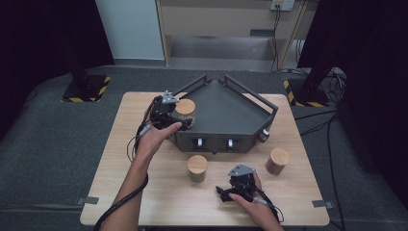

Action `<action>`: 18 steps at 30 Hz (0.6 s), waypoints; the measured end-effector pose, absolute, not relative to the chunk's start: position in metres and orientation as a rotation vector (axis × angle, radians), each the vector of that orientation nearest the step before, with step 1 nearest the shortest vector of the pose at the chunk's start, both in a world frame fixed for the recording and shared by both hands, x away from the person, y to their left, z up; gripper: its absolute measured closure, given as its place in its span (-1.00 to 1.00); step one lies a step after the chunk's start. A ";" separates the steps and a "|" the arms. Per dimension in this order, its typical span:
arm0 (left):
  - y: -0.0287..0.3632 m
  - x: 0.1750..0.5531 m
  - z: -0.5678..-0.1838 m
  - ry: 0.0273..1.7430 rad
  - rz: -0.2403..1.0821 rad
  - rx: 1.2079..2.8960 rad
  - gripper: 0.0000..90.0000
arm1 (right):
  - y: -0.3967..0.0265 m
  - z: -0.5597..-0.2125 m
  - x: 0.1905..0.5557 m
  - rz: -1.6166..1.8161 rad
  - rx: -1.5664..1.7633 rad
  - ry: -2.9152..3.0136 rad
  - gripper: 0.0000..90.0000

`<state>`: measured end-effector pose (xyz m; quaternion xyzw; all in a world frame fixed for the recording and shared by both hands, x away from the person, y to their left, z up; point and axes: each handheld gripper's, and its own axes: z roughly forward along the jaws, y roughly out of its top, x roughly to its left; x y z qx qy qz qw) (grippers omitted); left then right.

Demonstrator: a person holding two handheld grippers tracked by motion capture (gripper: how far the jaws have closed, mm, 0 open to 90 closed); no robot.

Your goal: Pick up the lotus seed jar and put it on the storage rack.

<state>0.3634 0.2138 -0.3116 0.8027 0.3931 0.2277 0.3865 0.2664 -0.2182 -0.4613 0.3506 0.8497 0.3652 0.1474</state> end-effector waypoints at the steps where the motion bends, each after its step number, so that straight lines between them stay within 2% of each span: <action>1: 0.215 0.361 -0.311 1.003 0.587 2.044 -0.91 | -0.218 -0.461 0.266 1.051 1.010 2.445 -0.98; 18: 0.241 0.321 -0.305 1.023 0.616 2.049 -0.92 | -0.218 -0.461 0.266 1.051 1.010 2.445 -0.98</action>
